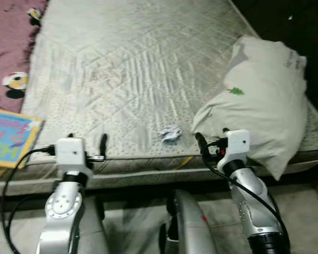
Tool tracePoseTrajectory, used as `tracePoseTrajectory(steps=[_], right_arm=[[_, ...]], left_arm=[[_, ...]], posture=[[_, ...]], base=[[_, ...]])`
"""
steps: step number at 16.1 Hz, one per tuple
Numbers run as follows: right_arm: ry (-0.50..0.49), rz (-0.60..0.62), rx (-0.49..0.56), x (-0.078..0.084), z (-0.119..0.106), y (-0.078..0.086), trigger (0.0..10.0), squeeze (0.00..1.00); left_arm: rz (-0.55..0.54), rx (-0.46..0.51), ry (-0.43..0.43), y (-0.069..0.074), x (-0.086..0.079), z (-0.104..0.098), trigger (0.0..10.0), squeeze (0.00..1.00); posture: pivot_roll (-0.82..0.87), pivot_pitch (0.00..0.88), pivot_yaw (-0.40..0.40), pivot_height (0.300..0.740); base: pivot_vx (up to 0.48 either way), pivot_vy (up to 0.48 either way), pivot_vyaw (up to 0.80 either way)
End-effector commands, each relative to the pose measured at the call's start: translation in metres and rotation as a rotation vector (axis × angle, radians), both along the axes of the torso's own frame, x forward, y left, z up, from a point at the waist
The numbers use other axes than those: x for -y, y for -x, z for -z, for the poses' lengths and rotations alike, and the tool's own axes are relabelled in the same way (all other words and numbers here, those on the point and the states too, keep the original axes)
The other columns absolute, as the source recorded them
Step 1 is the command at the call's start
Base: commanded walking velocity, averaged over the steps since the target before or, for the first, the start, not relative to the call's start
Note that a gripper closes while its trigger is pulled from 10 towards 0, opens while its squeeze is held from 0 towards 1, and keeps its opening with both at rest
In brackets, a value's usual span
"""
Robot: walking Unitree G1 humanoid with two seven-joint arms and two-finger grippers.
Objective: Clean up the room
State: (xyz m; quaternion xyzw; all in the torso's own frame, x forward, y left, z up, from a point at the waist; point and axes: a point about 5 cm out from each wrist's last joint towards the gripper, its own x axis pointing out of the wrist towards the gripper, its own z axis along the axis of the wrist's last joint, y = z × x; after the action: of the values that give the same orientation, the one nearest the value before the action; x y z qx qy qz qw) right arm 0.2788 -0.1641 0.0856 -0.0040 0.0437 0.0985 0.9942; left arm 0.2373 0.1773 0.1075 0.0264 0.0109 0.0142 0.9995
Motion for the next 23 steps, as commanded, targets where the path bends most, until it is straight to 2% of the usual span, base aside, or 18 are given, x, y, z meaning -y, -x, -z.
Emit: tracePoseTrajectory(steps=[1,3,5,12,17,19,23], right_arm=[[-0.012,0.004,-0.015,0.003,0.003,0.000,10.0,0.00],[-0.085,0.059,-0.052,0.009,0.008,-0.006,10.0,0.00],[-0.115,0.071,-0.076,0.010,0.011,-0.008,10.0,0.00],[-0.086,0.018,-0.059,0.006,0.007,-0.011,10.0,0.00],[-0.079,-0.021,-0.061,0.002,0.007,-0.012,10.0,0.00],[-0.066,-0.040,-0.072,0.000,0.008,-0.013,10.0,0.00],[-0.025,-0.117,-0.076,-0.009,0.005,-0.025,10.0,0.00]], left_arm=[[0.015,-0.018,0.016,0.000,0.005,0.003,10.0,0.00],[0.042,-0.013,0.033,-0.004,0.014,0.002,10.0,0.00],[0.058,-0.015,0.043,-0.005,0.020,0.003,10.0,0.00],[0.029,-0.032,0.044,-0.002,0.015,0.004,10.0,0.00],[0.013,-0.034,0.049,0.000,0.014,0.004,10.0,0.00],[0.011,-0.031,0.046,-0.001,0.014,0.004,10.0,0.00],[0.001,-0.014,0.034,-0.002,0.015,-0.003,10.0,0.00]], posture=[[0.01,0.153,-0.078,0.588],[0.01,0.145,-0.066,0.588],[0.04,0.153,-0.066,0.588],[0.04,0.158,-0.091,0.588],[0.04,0.162,-0.101,0.535],[0.05,0.161,-0.104,0.535],[0.08,0.196,-0.117,0.535]], base=[[0.000,0.000,0.00],[0.127,0.000,0.00],[0.257,0.000,0.00],[0.076,0.000,0.00],[0.000,0.000,0.00],[0.000,0.000,0.00],[0.000,0.000,0.00]])
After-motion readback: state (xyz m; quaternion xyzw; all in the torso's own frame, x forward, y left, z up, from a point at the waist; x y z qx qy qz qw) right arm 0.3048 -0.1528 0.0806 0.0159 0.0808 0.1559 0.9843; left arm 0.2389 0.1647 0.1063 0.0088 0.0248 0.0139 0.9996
